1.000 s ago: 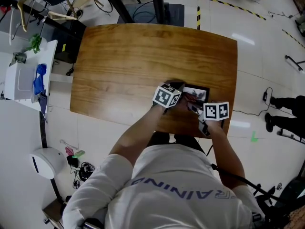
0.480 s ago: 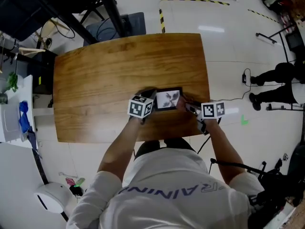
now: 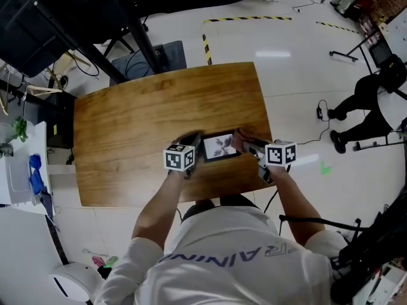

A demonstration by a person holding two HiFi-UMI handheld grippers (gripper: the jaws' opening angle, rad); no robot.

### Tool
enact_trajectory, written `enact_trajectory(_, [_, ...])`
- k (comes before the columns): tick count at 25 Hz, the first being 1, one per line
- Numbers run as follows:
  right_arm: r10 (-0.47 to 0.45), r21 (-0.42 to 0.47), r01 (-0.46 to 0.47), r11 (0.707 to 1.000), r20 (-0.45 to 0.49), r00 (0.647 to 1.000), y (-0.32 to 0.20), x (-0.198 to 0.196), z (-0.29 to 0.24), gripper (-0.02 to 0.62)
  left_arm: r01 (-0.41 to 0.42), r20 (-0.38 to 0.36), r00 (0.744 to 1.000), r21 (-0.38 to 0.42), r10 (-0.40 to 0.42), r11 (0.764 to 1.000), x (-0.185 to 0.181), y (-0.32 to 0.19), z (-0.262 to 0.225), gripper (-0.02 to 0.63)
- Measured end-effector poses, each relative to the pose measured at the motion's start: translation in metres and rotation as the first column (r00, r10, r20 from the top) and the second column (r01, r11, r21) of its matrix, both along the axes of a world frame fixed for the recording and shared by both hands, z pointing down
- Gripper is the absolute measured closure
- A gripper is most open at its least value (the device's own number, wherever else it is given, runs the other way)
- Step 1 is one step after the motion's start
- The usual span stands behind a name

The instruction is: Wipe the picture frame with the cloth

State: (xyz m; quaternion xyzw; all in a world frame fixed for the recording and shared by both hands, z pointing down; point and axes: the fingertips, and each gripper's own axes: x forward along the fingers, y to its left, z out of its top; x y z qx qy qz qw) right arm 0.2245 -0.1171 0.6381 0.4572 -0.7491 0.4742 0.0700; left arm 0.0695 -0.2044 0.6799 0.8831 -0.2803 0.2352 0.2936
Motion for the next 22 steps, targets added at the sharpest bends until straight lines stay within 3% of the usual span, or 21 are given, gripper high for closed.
enact_trajectory(4, [0.054, 0.152, -0.047, 0.987, -0.044, 0.998, -0.025, 0.016, -0.045, 0.486, 0.066, -0.073, 0.996, 0.121, -0.058, 0.99, -0.014, -0.018, -0.059, 0.6])
enact_trajectory(8, [0.108, 0.313, -0.082, 0.946, -0.067, 0.992, -0.042, 0.028, -0.103, 0.486, 0.128, -0.125, 0.987, 0.252, -0.099, 0.959, -0.037, -0.028, -0.129, 0.6])
enact_trajectory(15, [0.187, 0.545, -0.095, 0.833, -0.116, 0.975, -0.046, 0.045, -0.204, 0.486, 0.234, -0.224, 0.963, 0.427, -0.148, 0.874, -0.077, -0.013, -0.238, 0.6])
enact_trajectory(19, [0.202, 0.634, -0.074, 0.77, -0.132, 0.97, -0.044, 0.046, -0.251, 0.488, 0.28, -0.267, 0.951, 0.516, -0.158, 0.81, -0.096, -0.007, -0.29, 0.6])
enact_trajectory(22, [0.224, 0.685, -0.075, 0.724, -0.132, 0.966, -0.039, 0.049, -0.28, 0.488, 0.289, -0.282, 0.947, 0.554, -0.151, 0.78, -0.101, -0.007, -0.32, 0.6])
